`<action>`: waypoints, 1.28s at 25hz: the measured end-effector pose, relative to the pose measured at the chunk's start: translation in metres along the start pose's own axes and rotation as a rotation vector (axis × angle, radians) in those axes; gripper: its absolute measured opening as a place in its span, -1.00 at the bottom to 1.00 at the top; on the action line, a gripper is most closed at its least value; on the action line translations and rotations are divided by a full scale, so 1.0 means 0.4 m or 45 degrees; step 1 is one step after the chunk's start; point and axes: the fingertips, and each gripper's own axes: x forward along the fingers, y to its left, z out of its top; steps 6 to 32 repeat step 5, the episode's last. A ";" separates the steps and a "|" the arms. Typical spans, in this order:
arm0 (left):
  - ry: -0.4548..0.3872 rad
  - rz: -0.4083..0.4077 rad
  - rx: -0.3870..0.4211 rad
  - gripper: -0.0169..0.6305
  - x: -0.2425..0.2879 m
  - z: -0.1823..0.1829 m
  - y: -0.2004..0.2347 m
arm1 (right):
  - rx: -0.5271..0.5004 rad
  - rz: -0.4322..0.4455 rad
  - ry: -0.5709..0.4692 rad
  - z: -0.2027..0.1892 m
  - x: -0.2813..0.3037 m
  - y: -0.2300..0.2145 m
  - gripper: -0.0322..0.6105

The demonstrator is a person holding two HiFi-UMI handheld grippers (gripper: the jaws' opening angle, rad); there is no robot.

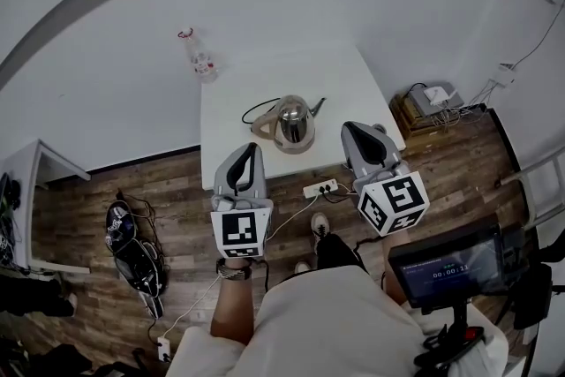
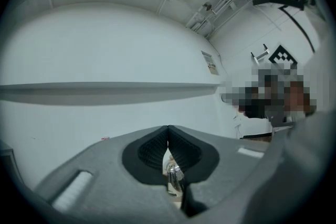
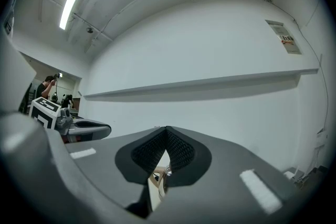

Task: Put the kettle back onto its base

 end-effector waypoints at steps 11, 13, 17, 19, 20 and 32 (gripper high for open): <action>0.014 0.020 -0.012 -0.93 0.024 -0.017 0.017 | 0.026 -0.010 0.011 -0.016 0.022 -0.025 -0.89; 0.014 0.020 -0.012 -0.93 0.024 -0.017 0.017 | 0.026 -0.010 0.011 -0.016 0.022 -0.025 -0.89; 0.014 0.020 -0.012 -0.93 0.024 -0.017 0.017 | 0.026 -0.010 0.011 -0.016 0.022 -0.025 -0.89; 0.014 0.020 -0.012 -0.93 0.024 -0.017 0.017 | 0.026 -0.010 0.011 -0.016 0.022 -0.025 -0.89; 0.014 0.020 -0.012 -0.93 0.024 -0.017 0.017 | 0.026 -0.010 0.011 -0.016 0.022 -0.025 -0.89; 0.014 0.020 -0.012 -0.93 0.024 -0.017 0.017 | 0.026 -0.010 0.011 -0.016 0.022 -0.025 -0.89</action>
